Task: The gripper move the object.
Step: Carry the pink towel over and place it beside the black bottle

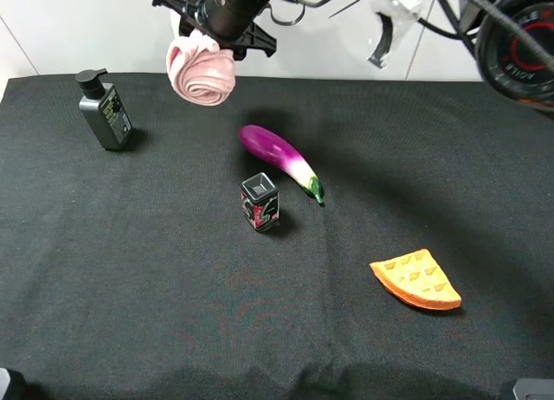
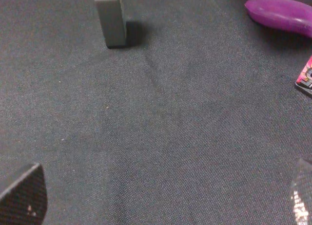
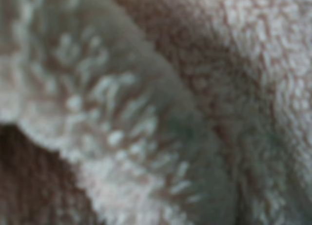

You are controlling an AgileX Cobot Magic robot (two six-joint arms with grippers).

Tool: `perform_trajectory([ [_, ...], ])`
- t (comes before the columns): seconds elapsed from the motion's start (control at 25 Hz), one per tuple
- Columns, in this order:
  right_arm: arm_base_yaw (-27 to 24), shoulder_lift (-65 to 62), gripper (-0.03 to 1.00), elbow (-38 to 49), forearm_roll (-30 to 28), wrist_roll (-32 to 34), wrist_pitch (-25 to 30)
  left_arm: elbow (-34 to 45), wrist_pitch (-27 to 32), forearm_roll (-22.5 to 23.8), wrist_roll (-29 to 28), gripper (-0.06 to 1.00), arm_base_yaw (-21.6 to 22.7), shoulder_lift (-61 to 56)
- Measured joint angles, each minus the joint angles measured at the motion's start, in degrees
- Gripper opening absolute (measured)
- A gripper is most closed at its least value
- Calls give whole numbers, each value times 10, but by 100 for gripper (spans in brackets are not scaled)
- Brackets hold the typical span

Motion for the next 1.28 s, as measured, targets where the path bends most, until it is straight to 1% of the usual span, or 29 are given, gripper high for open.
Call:
perform_trajectory([
  [0.2, 12, 22, 35, -4, 16, 1, -30, 0, 0, 0, 0, 100, 0, 0],
  [0.52, 31, 54, 35, -4, 22, 1, -69, 0, 0, 0, 0, 100, 0, 0],
  [0.68, 35, 73, 35, -4, 39, 1, -87, 0, 0, 0, 0, 100, 0, 0],
  [1.28, 62, 124, 35, -5, 59, 1, -160, 0, 0, 0, 0, 100, 0, 0],
])
